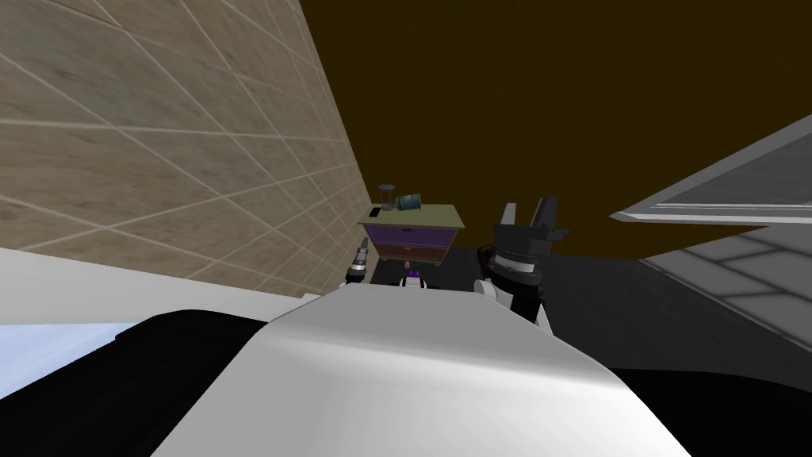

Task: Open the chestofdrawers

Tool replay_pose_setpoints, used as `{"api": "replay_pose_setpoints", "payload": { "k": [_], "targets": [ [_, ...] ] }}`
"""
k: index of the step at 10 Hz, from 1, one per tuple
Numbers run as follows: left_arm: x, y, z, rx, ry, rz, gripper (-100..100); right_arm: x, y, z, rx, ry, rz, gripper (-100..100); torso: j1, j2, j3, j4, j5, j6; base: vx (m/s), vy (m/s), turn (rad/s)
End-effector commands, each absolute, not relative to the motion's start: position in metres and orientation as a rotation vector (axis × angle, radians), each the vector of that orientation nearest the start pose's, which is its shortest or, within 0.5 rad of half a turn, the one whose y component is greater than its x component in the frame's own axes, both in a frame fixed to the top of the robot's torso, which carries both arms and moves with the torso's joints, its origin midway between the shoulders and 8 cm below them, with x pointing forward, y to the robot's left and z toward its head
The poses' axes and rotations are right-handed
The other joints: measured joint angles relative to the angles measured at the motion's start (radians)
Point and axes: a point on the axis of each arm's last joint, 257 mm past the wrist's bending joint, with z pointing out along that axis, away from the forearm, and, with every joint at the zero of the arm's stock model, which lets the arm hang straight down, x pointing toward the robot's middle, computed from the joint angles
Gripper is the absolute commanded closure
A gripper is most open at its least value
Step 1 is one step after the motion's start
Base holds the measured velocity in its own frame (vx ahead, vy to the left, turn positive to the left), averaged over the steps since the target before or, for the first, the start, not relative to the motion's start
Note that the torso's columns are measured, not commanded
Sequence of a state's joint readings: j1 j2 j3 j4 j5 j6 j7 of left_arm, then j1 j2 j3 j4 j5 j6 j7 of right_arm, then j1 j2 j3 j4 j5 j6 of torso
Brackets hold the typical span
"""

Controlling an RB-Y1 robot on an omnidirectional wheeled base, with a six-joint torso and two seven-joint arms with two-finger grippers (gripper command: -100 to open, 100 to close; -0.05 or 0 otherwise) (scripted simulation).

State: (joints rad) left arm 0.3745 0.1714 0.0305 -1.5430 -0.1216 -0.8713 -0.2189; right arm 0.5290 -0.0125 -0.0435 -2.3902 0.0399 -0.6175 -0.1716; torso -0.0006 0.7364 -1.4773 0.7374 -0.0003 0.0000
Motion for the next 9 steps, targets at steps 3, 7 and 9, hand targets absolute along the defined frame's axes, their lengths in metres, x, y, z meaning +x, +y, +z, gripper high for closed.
{"api": "replay_pose_setpoints", "payload": {
  "k": [3,7,9],
  "targets": [
    [0.378,0.289,-0.22,-0.529,1.082,-0.985,-100,0.295,-0.275,0.083,0.502,0.48,1.433,0,0.0,0.001,0.001,0.001,0.0,0.0,0.086,-0.045,-0.01],
    [0.372,0.291,-0.246,-0.552,1.109,-0.978,-100,0.295,-0.275,0.083,0.502,0.48,1.433,0,0.0,0.0,0.001,0.0,0.0,0.0,0.087,-0.052,-0.013],
    [0.369,0.292,-0.259,-0.565,1.122,-0.974,-100,0.295,-0.275,0.083,0.501,0.48,1.433,0,0.001,0.004,0.003,0.001,0.0,0.0,0.033,-0.039,-0.01]
  ]
}}
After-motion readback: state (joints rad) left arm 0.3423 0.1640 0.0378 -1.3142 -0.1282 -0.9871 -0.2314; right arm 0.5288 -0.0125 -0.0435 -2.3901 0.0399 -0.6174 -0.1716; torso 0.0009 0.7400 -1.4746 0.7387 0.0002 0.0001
